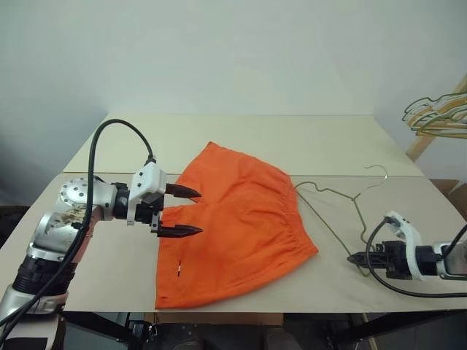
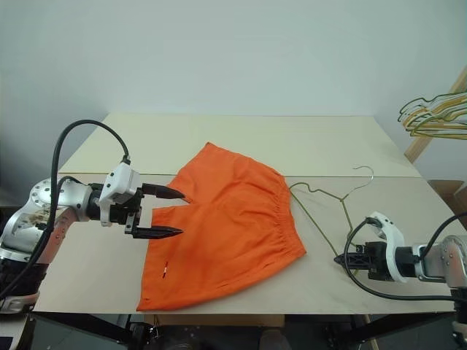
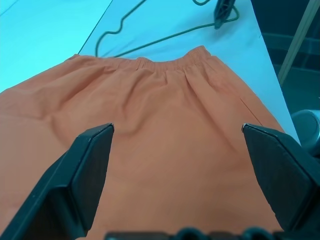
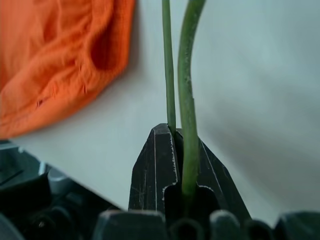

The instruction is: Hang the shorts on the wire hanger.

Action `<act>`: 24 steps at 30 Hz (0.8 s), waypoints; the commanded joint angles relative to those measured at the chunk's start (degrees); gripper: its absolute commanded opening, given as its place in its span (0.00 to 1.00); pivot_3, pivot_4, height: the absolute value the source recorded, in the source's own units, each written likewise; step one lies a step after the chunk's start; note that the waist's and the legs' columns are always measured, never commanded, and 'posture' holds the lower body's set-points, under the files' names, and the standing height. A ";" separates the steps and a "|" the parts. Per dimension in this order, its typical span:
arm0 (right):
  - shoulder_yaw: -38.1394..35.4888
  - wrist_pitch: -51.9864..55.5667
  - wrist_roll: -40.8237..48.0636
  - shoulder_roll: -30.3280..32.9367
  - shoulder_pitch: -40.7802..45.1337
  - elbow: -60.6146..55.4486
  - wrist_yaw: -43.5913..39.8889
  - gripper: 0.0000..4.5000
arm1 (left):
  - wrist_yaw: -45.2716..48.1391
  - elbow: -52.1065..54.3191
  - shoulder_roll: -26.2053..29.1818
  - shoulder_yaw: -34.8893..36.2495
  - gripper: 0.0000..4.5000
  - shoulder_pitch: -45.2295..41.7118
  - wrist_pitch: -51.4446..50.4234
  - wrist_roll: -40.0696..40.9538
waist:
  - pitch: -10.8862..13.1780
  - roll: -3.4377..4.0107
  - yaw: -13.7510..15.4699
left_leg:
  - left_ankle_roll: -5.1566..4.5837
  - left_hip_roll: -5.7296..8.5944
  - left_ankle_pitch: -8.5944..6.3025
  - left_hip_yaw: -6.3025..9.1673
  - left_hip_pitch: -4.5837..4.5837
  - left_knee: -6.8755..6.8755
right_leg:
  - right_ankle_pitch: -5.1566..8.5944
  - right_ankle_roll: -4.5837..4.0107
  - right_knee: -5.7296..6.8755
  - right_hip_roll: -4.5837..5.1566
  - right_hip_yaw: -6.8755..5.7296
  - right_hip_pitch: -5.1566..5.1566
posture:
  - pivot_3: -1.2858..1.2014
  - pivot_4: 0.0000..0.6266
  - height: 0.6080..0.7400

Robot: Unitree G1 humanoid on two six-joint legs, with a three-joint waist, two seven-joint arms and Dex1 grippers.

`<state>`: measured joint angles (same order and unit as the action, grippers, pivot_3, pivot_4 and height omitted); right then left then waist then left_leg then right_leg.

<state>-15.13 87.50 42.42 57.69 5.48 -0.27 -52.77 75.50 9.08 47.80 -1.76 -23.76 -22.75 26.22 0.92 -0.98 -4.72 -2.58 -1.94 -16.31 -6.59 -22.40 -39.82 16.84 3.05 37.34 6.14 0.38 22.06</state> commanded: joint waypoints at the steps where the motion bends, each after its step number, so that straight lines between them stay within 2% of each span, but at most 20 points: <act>1: -3.52 -0.60 2.92 2.31 -2.55 -1.51 -3.33 0.00 | -0.81 1.97 0.28 1.75 0.99 0.21 0.01 1.12 | -0.01 0.00 0.40 | 0.00 0.00 0.00 -0.02 0.02 -0.01 | -0.01 0.02 0.00 0.00 0.02 -0.02 | 0.48 0.00 1.00; 9: -4.82 -5.67 5.12 6.49 -10.71 -3.90 -10.44 0.00 | -0.90 2.34 0.70 2.02 0.99 0.71 0.08 1.61 | -0.08 0.04 0.99 | -0.07 0.02 -0.04 -0.02 0.10 -0.01 | -0.04 0.07 -0.11 -0.05 0.05 -0.15 | 0.48 0.00 1.00; 24: -2.92 -8.57 3.82 5.86 -7.33 0.08 -9.41 0.00 | -1.10 3.13 0.75 2.26 0.99 1.66 0.40 1.67 | -0.10 0.02 1.08 | -0.08 0.02 -0.05 -0.03 0.09 -0.01 | -0.07 0.12 -0.17 -0.08 0.06 -0.15 | 0.48 0.00 1.00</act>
<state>-17.49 80.17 46.13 63.52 -2.96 -0.41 -62.00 74.72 10.60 47.92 -1.06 -21.65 -22.72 27.14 0.83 -0.96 -3.63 -2.66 -1.91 -16.37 -6.63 -22.31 -39.83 16.76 3.16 37.17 6.06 0.45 21.91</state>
